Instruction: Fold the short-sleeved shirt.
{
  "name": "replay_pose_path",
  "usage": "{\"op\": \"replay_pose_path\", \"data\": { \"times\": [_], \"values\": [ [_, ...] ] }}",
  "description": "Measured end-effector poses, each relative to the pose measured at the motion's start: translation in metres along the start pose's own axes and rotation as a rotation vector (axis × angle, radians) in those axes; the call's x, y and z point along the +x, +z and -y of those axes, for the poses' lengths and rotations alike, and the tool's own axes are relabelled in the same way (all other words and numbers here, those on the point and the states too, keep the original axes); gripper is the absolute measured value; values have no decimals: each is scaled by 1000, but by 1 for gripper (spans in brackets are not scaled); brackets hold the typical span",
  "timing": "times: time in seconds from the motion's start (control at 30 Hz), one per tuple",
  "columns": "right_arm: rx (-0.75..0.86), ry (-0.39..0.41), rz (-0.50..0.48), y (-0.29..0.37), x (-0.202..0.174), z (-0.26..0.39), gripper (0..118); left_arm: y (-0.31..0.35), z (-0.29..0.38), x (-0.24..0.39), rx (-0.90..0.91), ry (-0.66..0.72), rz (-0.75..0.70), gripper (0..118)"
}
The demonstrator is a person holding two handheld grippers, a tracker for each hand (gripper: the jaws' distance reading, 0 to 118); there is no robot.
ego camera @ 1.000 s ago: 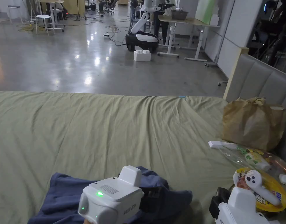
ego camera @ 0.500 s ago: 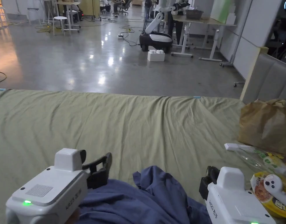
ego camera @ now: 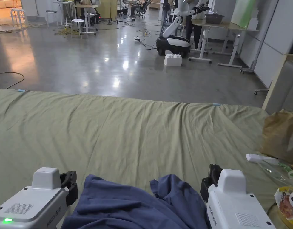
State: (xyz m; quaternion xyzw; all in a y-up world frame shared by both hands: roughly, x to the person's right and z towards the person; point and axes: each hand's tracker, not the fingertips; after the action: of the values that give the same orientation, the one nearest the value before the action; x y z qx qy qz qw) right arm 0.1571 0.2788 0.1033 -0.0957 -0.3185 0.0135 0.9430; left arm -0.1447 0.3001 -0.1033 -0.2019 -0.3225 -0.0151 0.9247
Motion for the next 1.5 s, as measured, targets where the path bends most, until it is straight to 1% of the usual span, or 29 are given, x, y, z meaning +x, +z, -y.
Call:
{"op": "replay_pose_path", "data": {
  "times": [0.07, 0.23, 0.37, 0.47, 0.53, 0.57, 0.67, 0.7, 0.77, 0.8, 0.83, 1.0, 1.07, 1.1, 1.17, 1.2, 1.23, 1.3, 1.33, 1.4, 1.5],
  "values": [
    [-9, -2, -2, -1, 0, 1, 6, -15, 2, -10, -58, 37, 1, 0],
    [-35, -4, 2, -4, 1, 5, 6, -54, 9, -25, -159, 37, 14, 0],
    [-55, 3, 9, -8, 4, 8, 6, -89, 15, -35, -256, 78, 20, 0],
    [-70, 6, 14, -11, 8, 12, 6, -114, 20, -35, -330, 68, 23, 0],
    [-81, 9, 18, -14, 10, 16, 6, -133, 22, -36, -359, 71, 23, 0],
    [-87, 10, 21, -15, 12, 18, 6, -143, 23, -38, -363, 77, 25, 2],
    [-113, 7, 28, -20, 16, 25, 6, -168, 23, -39, -352, 100, -10, 23],
    [-135, -4, 35, -22, 18, 28, 6, -177, 22, -39, -351, 100, -16, 40],
    [-145, 0, 40, -26, 21, 33, 6, -199, 21, -36, -368, 87, -27, 82],
    [-154, -1, 43, -28, 23, 36, 6, -208, 20, -35, -377, 79, -27, 90],
    [-164, -2, 48, -30, 25, 39, 6, -218, 20, -34, -386, 71, -23, 90],
    [-217, -12, 75, -41, 37, 53, 6, -270, 23, -29, -459, 35, -68, 90],
    [-234, -14, 86, -44, 42, 58, 6, -290, 31, -25, -523, -13, -98, 89],
    [-241, -15, 89, -46, 44, 60, 6, -297, 35, -22, -552, -37, -112, 85],
    [-259, -16, 99, -49, 49, 64, 6, -303, 44, -15, -584, -92, -81, 78],
    [-267, -16, 101, -50, 51, 66, 6, -296, 44, -11, -543, -103, -88, 70],
    [-276, -17, 102, -52, 54, 68, 6, -290, 43, -9, -515, -108, -72, 56],
    [-292, -23, 106, -57, 56, 71, 6, -282, 44, -4, -491, -110, -36, 20],
    [-303, -30, 105, -61, 57, 72, 6, -276, 45, -1, -480, -134, -32, 7],
    [-329, -49, 94, -69, 59, 73, 6, -270, 47, -1, -483, -141, 2, 5],
    [-376, -58, 56, -85, 59, 71, 6, -258, 44, -10, -478, -102, 57, 5]
  ]
}}
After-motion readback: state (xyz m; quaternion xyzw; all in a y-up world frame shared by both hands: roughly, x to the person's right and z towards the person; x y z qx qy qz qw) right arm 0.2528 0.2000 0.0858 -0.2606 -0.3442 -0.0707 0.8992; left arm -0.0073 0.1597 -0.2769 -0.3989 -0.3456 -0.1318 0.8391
